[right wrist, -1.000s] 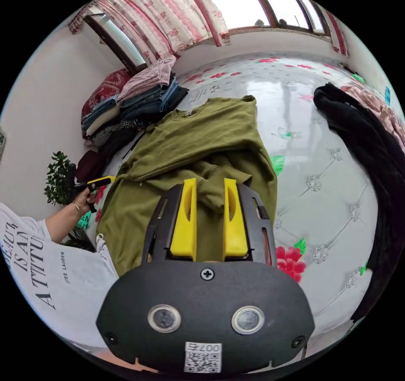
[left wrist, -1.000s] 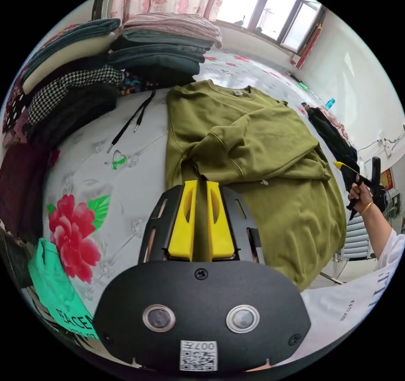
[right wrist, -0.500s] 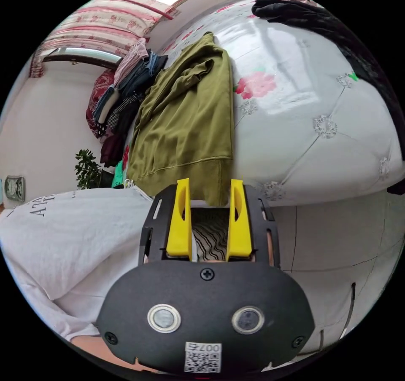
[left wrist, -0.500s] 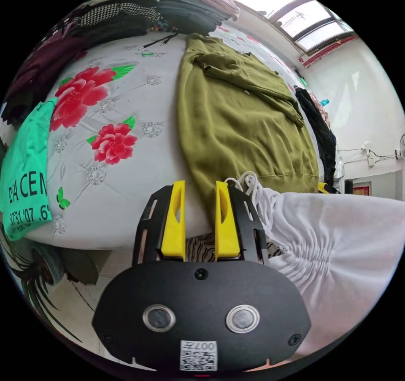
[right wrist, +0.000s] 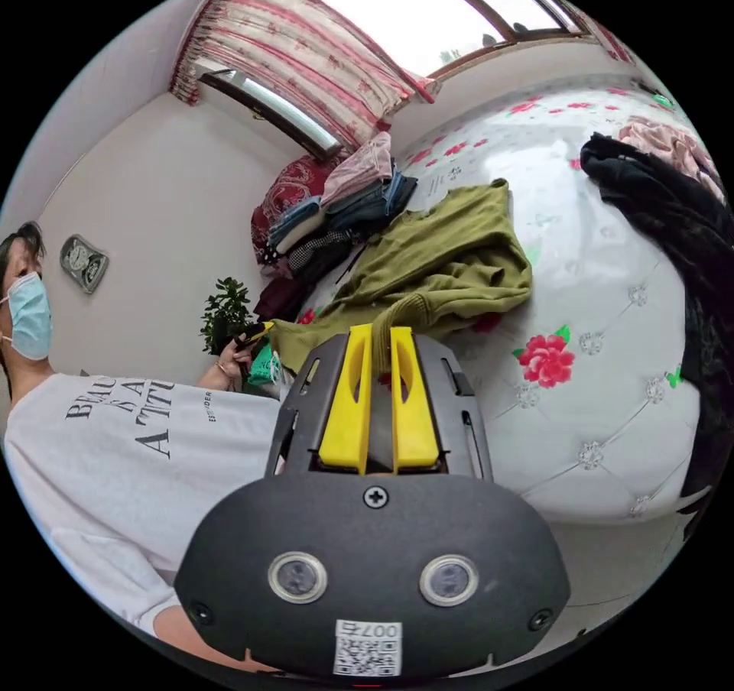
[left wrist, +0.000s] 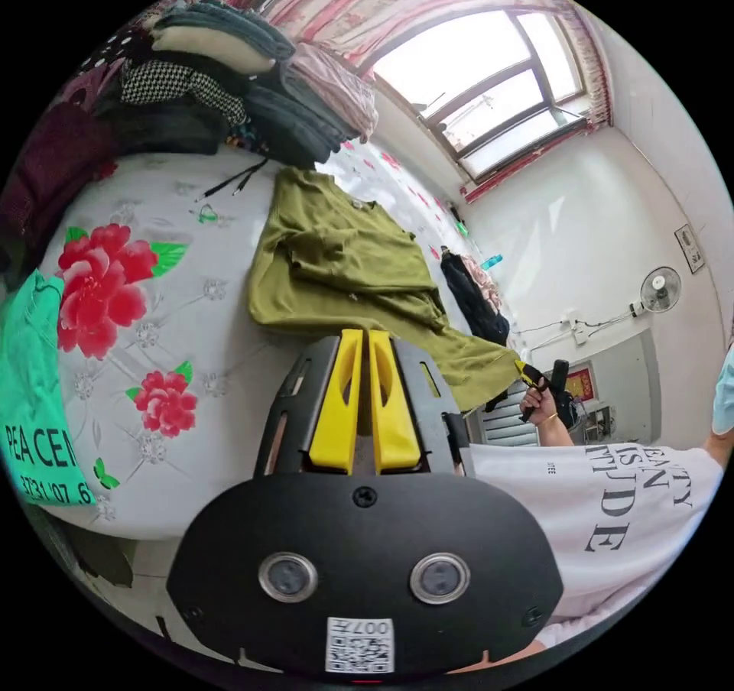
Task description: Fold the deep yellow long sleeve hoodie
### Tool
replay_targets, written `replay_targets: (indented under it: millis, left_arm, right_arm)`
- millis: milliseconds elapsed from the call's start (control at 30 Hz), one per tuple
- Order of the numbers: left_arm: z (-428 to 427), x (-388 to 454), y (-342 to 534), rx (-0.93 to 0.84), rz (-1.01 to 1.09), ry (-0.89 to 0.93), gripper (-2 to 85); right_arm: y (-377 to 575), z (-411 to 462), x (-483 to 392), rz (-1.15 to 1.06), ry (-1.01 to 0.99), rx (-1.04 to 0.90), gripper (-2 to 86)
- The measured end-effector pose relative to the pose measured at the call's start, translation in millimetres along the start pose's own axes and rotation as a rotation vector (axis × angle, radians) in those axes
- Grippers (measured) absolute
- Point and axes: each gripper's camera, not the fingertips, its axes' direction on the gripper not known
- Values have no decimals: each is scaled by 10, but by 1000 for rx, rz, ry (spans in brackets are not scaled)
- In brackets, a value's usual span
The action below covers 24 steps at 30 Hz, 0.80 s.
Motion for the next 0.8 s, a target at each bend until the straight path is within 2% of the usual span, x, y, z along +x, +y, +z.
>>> replay_targets:
  millis: [67,133,200,400,467,800]
  left_arm:
    - [-267,100,-136,55,46,11,-9]
    - [-391,97,-146,35,58,13,-9]
    - [-394,-93,66,-35,1,15,-9]
    - [-204,-802,954,-216,-261,57,-9]
    - [-234,-868,1008,-212,-290,70,-9]
    - [-604,-729,220,-200,-168,157,-9]
  right_arm:
    - [-189,-405,-157,-31,-8,131,28]
    - [-154,-523,-152,-13,2,165,21]
    - [7,-501,-40,31,3,128,16]
    - [1210,-163,626,358,-21,-42,5]
    - [1505,-156,742,426,-30,-45,3]
    - [1309,-465,557,332,-34,65,0]
